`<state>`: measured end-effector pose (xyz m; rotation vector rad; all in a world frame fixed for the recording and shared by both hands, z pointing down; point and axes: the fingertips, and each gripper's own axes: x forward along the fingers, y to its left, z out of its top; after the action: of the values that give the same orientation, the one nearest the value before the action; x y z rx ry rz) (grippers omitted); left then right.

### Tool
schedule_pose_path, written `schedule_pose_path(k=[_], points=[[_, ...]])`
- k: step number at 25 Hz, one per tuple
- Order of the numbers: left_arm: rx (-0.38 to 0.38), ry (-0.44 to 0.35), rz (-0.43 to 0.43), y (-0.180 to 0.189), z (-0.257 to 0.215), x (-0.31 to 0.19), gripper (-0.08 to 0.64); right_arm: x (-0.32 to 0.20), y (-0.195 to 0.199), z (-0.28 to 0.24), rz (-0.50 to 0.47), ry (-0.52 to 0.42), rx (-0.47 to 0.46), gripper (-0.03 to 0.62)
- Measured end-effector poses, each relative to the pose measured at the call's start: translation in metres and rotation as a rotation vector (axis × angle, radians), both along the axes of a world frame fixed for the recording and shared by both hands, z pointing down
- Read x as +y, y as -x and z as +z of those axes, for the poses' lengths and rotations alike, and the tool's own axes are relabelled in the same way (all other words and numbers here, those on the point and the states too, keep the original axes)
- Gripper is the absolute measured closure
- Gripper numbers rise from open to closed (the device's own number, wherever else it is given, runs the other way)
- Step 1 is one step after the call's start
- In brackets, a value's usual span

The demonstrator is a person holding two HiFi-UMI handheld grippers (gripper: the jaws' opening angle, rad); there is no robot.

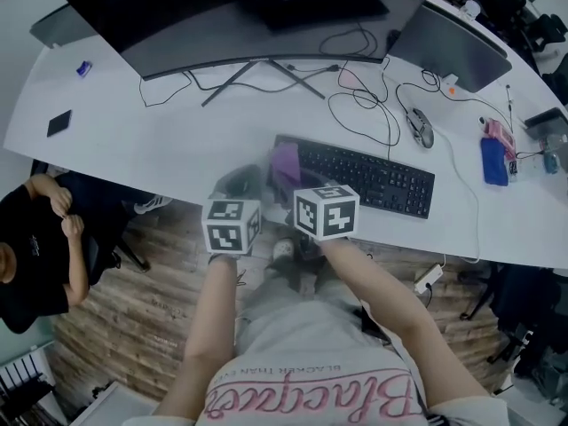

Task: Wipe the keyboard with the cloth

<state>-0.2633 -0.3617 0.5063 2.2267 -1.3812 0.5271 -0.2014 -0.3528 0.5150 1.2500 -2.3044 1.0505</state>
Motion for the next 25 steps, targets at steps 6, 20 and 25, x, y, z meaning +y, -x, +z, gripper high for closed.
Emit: schedule_pose_path(k=[6, 20, 25], points=[[-0.005, 0.041, 0.017, 0.015, 0.015, 0.002, 0.552, -0.002, 0.024, 0.026, 0.025, 0.076, -0.011, 0.495], [-0.003, 0.073, 0.032, 0.013, 0.028, 0.006, 0.552, -0.004, 0.020, 0.043, 0.029, 0.055, 0.146, 0.495], [-0.003, 0.081, 0.041, 0.006, 0.031, 0.011, 0.552, -0.001, 0.014, 0.044, 0.033, 0.060, 0.141, 0.495]])
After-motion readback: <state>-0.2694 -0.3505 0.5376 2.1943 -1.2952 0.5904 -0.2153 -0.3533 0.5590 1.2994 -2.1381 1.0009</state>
